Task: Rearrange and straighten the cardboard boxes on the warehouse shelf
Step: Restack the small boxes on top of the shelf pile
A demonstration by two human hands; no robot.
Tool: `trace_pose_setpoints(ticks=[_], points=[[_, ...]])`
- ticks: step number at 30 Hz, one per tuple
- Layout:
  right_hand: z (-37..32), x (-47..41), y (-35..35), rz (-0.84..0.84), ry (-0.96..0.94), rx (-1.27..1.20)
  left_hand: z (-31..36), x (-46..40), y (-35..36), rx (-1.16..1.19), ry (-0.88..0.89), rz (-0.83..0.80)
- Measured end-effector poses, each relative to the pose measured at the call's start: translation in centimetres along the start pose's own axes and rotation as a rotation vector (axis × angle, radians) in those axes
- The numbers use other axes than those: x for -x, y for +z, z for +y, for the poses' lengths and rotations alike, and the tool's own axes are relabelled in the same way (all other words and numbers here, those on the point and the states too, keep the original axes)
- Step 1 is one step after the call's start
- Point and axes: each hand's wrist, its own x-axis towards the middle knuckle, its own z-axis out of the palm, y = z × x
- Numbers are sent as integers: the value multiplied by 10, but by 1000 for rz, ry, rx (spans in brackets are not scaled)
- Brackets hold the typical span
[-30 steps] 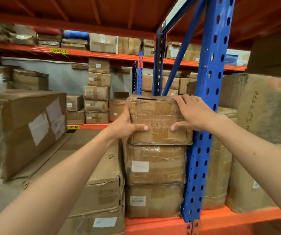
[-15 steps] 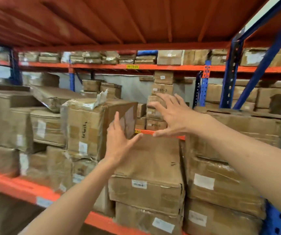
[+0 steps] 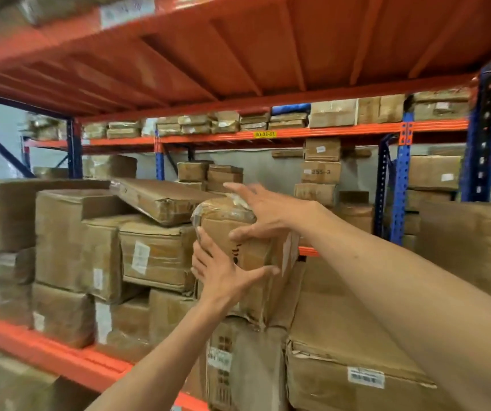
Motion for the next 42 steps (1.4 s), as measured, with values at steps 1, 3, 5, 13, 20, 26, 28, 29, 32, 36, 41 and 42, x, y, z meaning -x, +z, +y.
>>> trace_pose_setpoints(ticks=[1, 3, 5, 13, 20, 26, 28, 29, 32, 36, 41, 42], points=[[2, -1, 2, -13, 19, -3, -2, -4, 3, -1, 22, 12], [6, 2, 2, -23, 50, 4, -2, -7, 7, -7, 84, 48], [11, 10, -5, -67, 94, 12, 0, -6, 12, -28, 187, 66], [65, 100, -38, -208, 449, -132, 35, 17, 48, -259, 918, -89], [92, 203, 12, -196, 632, -257, 56, 38, 70, -461, 1370, -308], [92, 205, 18, -124, 664, -285, 46, -11, 36, -232, 982, -212], [91, 196, 20, -119, 654, -326, 25, -28, 29, -114, 656, -391], [91, 194, 22, -107, 644, -343, 15, -32, 27, 11, 526, -543], [92, 193, 28, -42, 642, -386, -1, -23, 35, 440, 388, -875], [94, 206, 29, 38, 617, -409, 4, -4, 54, 544, 371, -766], [112, 239, 3, -27, 672, -286, 28, 34, 77, 583, 399, -768], [116, 245, -3, -66, 684, -221, 35, 40, 85, 578, 400, -767]])
